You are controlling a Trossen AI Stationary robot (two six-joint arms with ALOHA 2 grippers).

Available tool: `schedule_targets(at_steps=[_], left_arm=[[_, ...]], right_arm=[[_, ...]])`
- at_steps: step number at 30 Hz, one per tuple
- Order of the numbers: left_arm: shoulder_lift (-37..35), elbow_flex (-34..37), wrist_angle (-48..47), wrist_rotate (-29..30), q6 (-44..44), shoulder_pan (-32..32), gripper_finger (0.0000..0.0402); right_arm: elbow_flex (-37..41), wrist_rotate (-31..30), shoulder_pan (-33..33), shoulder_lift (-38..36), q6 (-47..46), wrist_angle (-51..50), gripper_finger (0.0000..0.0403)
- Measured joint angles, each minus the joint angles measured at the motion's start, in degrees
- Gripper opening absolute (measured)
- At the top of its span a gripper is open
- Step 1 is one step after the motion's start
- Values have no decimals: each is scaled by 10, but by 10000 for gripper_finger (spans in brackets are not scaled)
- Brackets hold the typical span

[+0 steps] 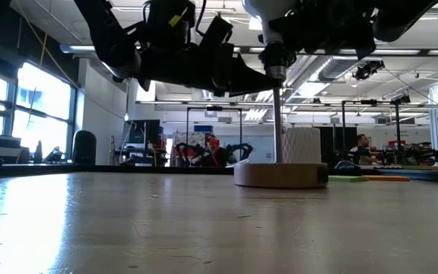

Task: Screw lightbulb
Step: Insert the white lightbulb into the brown lamp

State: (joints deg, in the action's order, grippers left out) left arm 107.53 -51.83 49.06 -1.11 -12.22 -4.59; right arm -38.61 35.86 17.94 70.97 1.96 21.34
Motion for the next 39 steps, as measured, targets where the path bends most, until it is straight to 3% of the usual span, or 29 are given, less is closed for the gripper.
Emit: schedule_targets(at_steps=[6,18,25,30,34,39], left_arm=[[0,0,-6,47,-13,9,104],[-1,0,9,199,-77,54,101],[-1,0,11,224,-89,67,101],[-1,0,-10,225,-80,69,101],[-1,0,-38,111,-15,36,110],[-1,0,-26,-20,52,-32,149]], right_arm=[[0,-145,-43,-39,6,-60,140],[-1,-564,-190,-48,-58,-95,140],[-1,-708,-226,-31,-146,-91,140],[-1,-703,-226,-23,-145,-83,140],[1,-692,-225,-22,-127,-67,140],[0,-650,-213,-22,-120,-64,140]])
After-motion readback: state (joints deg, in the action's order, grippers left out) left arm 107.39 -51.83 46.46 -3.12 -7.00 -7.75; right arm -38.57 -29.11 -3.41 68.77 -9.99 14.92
